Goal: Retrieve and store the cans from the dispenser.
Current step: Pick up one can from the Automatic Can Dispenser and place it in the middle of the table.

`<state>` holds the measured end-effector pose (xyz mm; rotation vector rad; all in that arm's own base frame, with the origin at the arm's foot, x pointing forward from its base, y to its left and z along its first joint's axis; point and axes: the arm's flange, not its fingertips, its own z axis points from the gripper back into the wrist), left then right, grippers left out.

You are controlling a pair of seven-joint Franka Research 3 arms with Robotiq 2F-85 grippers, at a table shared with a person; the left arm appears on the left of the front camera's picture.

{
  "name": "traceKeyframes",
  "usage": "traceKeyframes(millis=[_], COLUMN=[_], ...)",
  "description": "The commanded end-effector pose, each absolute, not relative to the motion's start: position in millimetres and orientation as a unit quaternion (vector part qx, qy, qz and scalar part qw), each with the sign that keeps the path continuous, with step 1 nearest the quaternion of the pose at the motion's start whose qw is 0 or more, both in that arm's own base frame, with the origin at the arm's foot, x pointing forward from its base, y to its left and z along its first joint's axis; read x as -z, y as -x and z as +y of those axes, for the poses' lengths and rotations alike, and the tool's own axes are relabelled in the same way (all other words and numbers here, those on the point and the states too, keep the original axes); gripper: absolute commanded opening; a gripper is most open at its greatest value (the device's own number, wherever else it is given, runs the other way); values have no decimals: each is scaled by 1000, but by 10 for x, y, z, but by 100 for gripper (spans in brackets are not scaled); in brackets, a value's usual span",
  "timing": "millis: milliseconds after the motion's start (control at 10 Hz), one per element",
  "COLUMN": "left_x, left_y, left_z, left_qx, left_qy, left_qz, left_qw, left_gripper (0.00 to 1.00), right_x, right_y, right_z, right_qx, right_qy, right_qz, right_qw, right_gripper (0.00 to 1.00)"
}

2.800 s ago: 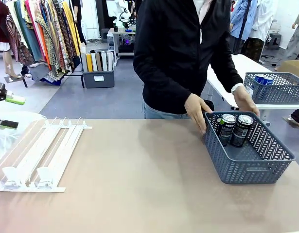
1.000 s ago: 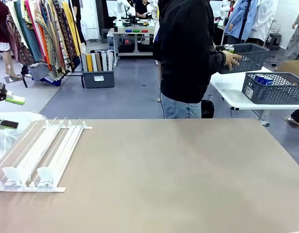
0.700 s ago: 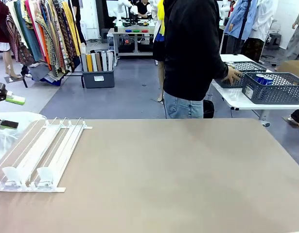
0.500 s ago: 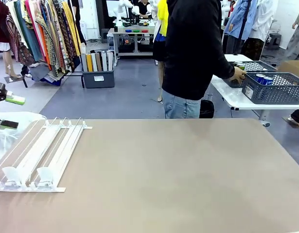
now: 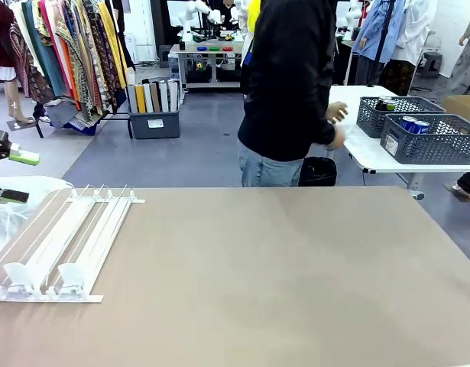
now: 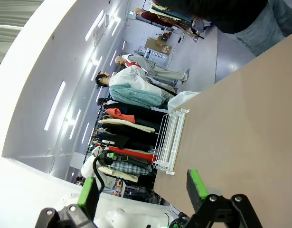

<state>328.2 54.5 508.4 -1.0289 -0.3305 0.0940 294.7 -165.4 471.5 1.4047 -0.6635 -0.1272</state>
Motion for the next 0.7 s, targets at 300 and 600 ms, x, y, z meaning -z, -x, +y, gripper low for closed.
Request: traceKeyframes(millis=[300, 600], left_x=[-5088, -5088], left_y=[-3299, -3299], left_z=[544, 544], left_qx=[-43, -43], left_qy=[498, 498], left_qz=[-160, -160], left_qw=[851, 851], left_gripper=[100, 100], right_x=[-4762, -4762], right_y=[-2957, -2957], right_z=[-1650, -1650], right_qx=[58, 58], right_qy=[-638, -638], right_qz=[-303, -303], right_qw=[706, 706], right_gripper=[100, 100])
